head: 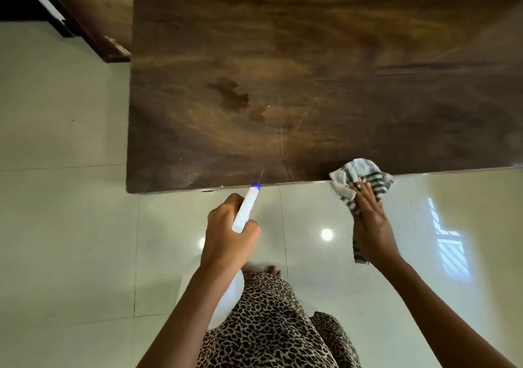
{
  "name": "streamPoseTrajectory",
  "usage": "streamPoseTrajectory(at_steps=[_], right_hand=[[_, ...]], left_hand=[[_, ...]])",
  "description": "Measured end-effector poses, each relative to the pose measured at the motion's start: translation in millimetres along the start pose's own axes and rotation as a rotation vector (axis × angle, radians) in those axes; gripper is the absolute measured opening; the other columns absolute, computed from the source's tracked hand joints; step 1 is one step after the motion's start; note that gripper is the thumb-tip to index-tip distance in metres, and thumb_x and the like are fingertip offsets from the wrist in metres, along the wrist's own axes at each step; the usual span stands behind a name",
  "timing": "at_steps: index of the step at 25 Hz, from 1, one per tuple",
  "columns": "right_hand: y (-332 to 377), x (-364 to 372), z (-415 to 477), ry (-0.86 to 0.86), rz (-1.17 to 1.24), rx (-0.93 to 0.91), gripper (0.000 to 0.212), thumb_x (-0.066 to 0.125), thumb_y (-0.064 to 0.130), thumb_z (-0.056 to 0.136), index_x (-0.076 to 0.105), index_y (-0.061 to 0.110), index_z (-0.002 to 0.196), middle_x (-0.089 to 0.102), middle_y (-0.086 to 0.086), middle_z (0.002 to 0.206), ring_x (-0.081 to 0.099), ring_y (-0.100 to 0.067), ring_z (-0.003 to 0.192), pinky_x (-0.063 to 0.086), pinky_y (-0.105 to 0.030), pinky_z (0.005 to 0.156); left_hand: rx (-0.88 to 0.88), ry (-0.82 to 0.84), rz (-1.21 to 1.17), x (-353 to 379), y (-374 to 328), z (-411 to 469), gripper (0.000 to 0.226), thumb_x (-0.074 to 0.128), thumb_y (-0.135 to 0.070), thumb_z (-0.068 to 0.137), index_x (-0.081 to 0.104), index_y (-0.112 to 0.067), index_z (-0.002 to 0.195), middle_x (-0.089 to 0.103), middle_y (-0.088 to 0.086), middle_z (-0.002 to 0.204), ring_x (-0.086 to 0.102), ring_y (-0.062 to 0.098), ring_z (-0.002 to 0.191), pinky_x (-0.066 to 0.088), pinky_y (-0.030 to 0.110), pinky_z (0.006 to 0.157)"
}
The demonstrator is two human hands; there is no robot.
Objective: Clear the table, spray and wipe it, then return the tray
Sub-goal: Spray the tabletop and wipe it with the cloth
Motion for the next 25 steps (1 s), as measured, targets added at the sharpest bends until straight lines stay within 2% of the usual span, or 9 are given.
streamPoseTrajectory(at_steps=[2,4,8,12,14,16,19,21,25], right_hand=[[8,-6,-3,-0.008,0.032,0.058,0.050,0.042,-0.006,0.093,0.040,0.011,0.140,0.018,0.012,0.144,0.016,-0.022,0.142,0.029,-0.057,0.109],[21,-5,1,-0.007,0.035,0.047,0.051,0.042,-0.005,0.094,0.038,0.013,0.141,0.015,0.015,0.143,0.016,-0.022,0.143,0.027,-0.056,0.110],[48,8,4,-0.014,0.079,0.026,0.052,0.041,-0.005,0.094,0.037,0.015,0.142,0.015,0.017,0.143,0.014,-0.018,0.142,0.027,-0.055,0.110],[66,17,10,0.026,0.050,-0.042,0.055,0.041,-0.006,0.093,0.036,0.017,0.142,0.014,0.014,0.146,0.009,-0.009,0.139,0.028,-0.057,0.109],[79,26,12,0.050,0.051,-0.073,0.056,0.041,-0.006,0.092,0.034,0.018,0.143,0.014,0.013,0.147,0.007,-0.009,0.140,0.029,-0.058,0.108],[94,35,15,0.076,0.055,-0.116,0.059,0.042,-0.007,0.092,0.031,0.021,0.143,0.013,0.013,0.147,0.007,-0.010,0.139,0.029,-0.059,0.108],[111,47,17,0.094,0.058,-0.163,0.059,0.042,-0.006,0.093,0.029,0.022,0.143,0.014,0.012,0.148,0.005,-0.009,0.140,0.027,-0.057,0.109],[117,53,18,0.101,0.051,-0.193,0.061,0.043,-0.006,0.093,0.026,0.023,0.144,0.015,0.011,0.149,0.004,-0.007,0.141,0.025,-0.056,0.111],[122,60,17,0.116,0.034,-0.215,0.062,0.043,-0.006,0.093,0.023,0.024,0.143,0.015,0.009,0.150,0.003,-0.008,0.142,0.021,-0.052,0.114]], left_hand=[[-0.034,-0.016,0.052,-5,7,-8,0.006,0.047,0.000,0.074,0.048,-0.007,0.074,0.052,0.013,0.070,0.045,0.028,0.058,0.036,0.031,0.052],[-0.045,-0.057,0.064,-12,16,-13,0.012,0.047,0.002,0.074,0.043,-0.009,0.070,0.048,0.010,0.067,0.041,0.027,0.056,0.034,0.030,0.050],[-0.055,-0.147,0.054,-39,35,-14,0.012,0.051,0.004,0.077,0.046,-0.005,0.071,0.045,0.007,0.061,0.040,0.023,0.052,0.033,0.028,0.049],[-0.021,-0.200,-0.089,-64,41,-17,0.004,0.049,-0.010,0.071,0.053,-0.008,0.072,0.051,0.004,0.060,0.046,0.020,0.053,0.038,0.026,0.048],[-0.042,-0.225,-0.127,-81,50,-15,0.020,0.043,-0.016,0.063,0.057,-0.008,0.076,0.056,0.005,0.065,0.049,0.018,0.056,0.040,0.020,0.048],[-0.065,-0.287,-0.154,-97,59,-13,0.023,0.043,-0.016,0.062,0.058,-0.007,0.077,0.055,0.003,0.065,0.049,0.016,0.056,0.039,0.016,0.047],[-0.097,-0.367,-0.160,-112,71,-13,0.019,0.047,-0.018,0.066,0.059,-0.007,0.076,0.053,0.002,0.062,0.048,0.017,0.056,0.040,0.023,0.049],[-0.109,-0.390,-0.129,-114,76,-15,0.007,0.053,-0.013,0.074,0.056,-0.006,0.073,0.049,0.001,0.059,0.045,0.018,0.053,0.038,0.024,0.050],[-0.140,-0.407,-0.114,-117,85,-18,0.010,0.056,0.004,0.082,0.054,-0.004,0.076,0.045,0.003,0.060,0.042,0.018,0.054,0.038,0.027,0.052]])
Point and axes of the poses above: each hand's wrist, its own z-axis towards the middle knuckle, its own x-axis out of the palm, y = z × x, the point moved 7 cm from there along z, towards the middle knuckle
